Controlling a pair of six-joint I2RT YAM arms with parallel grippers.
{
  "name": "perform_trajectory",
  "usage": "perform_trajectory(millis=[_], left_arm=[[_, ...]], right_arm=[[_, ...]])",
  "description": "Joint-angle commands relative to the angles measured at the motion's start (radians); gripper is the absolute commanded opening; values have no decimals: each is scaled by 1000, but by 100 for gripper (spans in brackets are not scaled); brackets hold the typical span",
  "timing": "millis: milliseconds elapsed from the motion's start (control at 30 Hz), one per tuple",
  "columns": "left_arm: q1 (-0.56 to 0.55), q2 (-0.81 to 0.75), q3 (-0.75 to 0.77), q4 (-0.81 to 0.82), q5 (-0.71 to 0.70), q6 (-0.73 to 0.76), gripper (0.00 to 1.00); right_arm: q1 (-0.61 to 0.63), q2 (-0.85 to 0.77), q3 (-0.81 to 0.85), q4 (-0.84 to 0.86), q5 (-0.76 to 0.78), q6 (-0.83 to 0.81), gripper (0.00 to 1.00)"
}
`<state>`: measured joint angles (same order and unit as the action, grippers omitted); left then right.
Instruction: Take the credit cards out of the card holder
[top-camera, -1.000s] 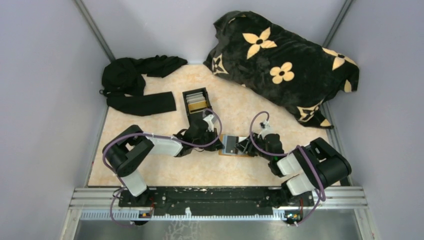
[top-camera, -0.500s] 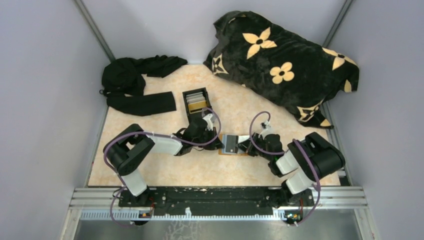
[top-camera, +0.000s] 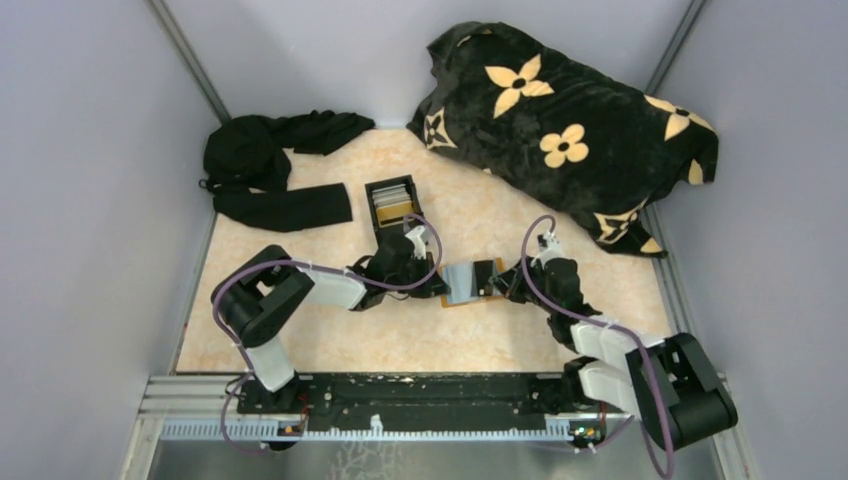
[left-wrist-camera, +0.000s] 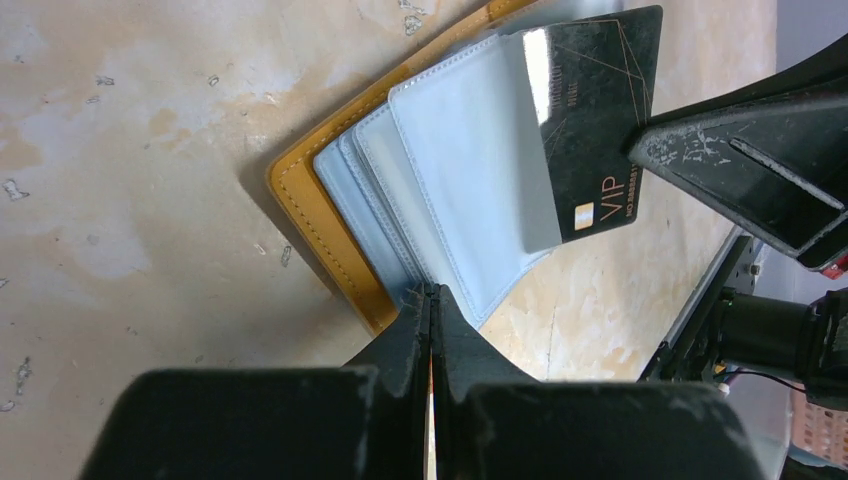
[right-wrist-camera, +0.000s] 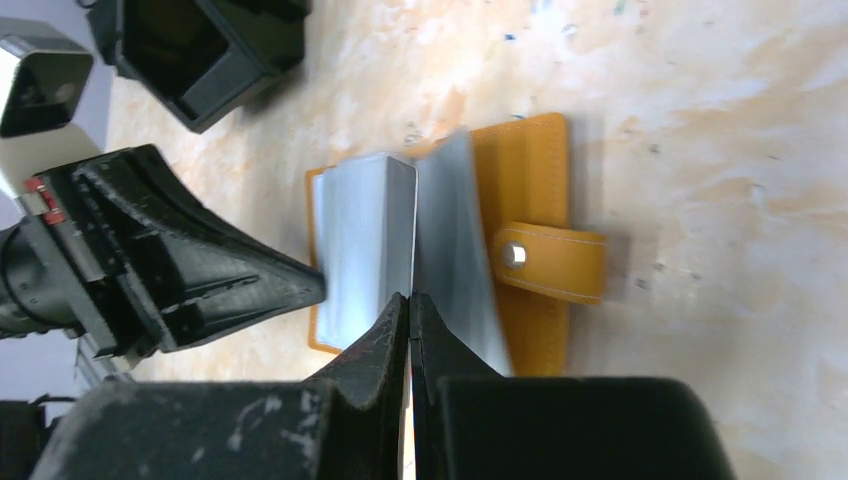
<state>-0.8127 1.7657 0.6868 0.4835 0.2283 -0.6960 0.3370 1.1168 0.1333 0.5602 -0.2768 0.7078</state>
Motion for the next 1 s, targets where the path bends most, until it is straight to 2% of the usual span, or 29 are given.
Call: perform_trajectory(millis=[0,67,133,200,267,333,367,433,667,800,900,967], left_arm=[[7,14,-32,-85,-43,29,0],[7,-2,-31,-91,-55,38,1],[8,-21,-30,-99,-65,49,13],[7,-41,-20,-109,-70,72,34],[6,-68,-17,-127,-91,88,66],[6,-97,-15,-140,-123,104,88],[7,-117,-15,-146,-137,115,96],[7,-147,-11,-152,-149,137,99],[17,-269,-7,-124,-116,154,98],[17,-347,-35,-100,-120,159,97],[22,-385,-62,-77,-159,162,96],[48,-402,-91,-23,-120,144,95]], right_arm=[[-34,-71,69,-131,28,-80,0],[-47,-101,87,-170,28,-92,0],[-58,-136,108,-207,31,-105,0],[-64,-172,134,-246,37,-118,0],[-68,-192,161,-277,35,-124,0],[-76,-198,190,-296,11,-118,0],[-80,-199,205,-298,-3,-112,0],[-82,-199,227,-289,-36,-100,0],[-84,-137,306,-238,-159,-116,0],[-84,-67,461,-328,-190,-241,0],[-84,9,581,-397,-273,-304,0],[-84,24,605,-353,-334,-280,0]])
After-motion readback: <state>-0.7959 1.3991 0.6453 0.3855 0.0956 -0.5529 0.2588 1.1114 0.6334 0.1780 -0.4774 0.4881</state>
